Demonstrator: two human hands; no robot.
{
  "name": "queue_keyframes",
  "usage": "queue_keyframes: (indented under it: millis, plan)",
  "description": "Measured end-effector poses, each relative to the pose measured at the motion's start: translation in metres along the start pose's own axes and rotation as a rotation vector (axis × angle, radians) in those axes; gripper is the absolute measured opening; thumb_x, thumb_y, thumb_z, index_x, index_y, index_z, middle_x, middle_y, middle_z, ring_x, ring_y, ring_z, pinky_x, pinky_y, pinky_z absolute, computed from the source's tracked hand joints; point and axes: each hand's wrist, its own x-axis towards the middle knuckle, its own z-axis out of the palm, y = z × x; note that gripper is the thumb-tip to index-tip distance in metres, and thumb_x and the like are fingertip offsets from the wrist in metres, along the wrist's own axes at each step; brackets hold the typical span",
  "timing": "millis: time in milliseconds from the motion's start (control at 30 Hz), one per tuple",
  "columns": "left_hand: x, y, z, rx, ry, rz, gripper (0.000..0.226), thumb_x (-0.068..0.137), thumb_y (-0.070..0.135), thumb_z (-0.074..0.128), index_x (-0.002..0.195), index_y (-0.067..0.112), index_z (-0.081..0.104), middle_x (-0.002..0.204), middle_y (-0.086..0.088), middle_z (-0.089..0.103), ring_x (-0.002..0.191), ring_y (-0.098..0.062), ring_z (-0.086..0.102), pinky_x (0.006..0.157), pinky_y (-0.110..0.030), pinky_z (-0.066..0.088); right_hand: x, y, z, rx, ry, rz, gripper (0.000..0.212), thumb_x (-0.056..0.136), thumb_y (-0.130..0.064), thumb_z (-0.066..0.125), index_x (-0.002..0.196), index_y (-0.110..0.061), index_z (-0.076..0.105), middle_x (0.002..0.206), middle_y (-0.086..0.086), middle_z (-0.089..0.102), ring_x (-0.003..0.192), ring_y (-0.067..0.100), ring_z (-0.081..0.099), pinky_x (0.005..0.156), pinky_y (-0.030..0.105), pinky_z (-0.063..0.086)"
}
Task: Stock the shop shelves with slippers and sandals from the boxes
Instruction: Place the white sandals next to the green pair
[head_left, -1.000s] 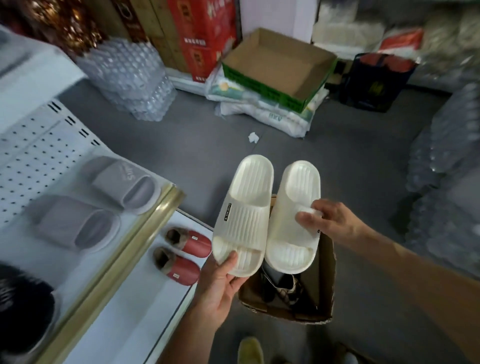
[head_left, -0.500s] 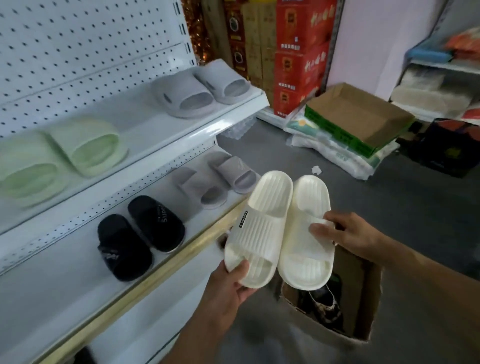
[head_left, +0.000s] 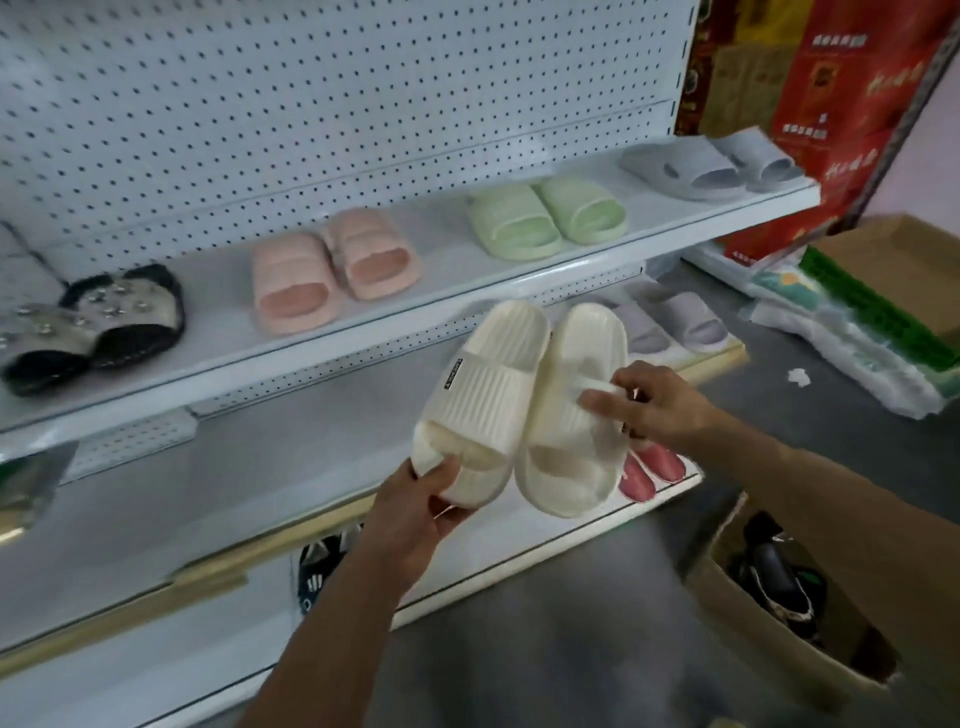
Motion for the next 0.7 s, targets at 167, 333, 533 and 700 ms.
queue_keyframes:
  millis: [167,333,533,700]
  plan:
    - [-0.061,0.038,-0.096,-0.142,0.077,0.035,0.042,0.087,0.004,0.059,0.129,0.004,0.054,0.121,-0.015,0.064,0.11,-0.031,0.061,0.07,-0.037,0.062,-0.011,-0.082,0.089,-0.007,-0.163,-0.12,0.046,0.08,-0.044,0.072,0.064,-0.006,0.052,0.06,0.001,0.046,0.053,0.006,0.048,0.053,0.021,0.041]
    - [-0.115,0.066,-0.168,-0.202,0.155,0.105,0.033,0.092,0.003,0.056,0.125,0.006,0.055,0.12,-0.016,0.064,0.114,-0.035,0.059,0.074,-0.042,0.061,-0.012,-0.144,0.163,-0.091,-0.211,-0.21,0.042,0.076,-0.055,0.07,0.061,-0.017,0.059,0.066,-0.004,0.053,0.059,0.007,0.052,0.063,0.025,0.042]
    - [-0.167,0.086,-0.23,-0.263,0.257,0.23,0.034,0.088,0.005,0.06,0.123,0.006,0.058,0.113,-0.014,0.069,0.1,-0.029,0.066,0.078,-0.04,0.06,-0.014,-0.21,0.233,-0.137,-0.347,-0.325,0.036,0.078,-0.051,0.069,0.058,-0.024,0.055,0.069,-0.004,0.054,0.058,0.005,0.051,0.06,0.023,0.042]
    - [-0.199,0.105,-0.281,-0.371,0.36,0.321,0.037,0.083,0.006,0.063,0.12,0.008,0.059,0.115,-0.015,0.068,0.101,-0.03,0.066,0.07,-0.036,0.06,-0.003,-0.266,0.298,-0.146,-0.475,-0.432,0.047,0.072,-0.057,0.067,0.066,-0.011,0.056,0.077,0.001,0.053,0.064,0.012,0.051,0.06,0.024,0.04]
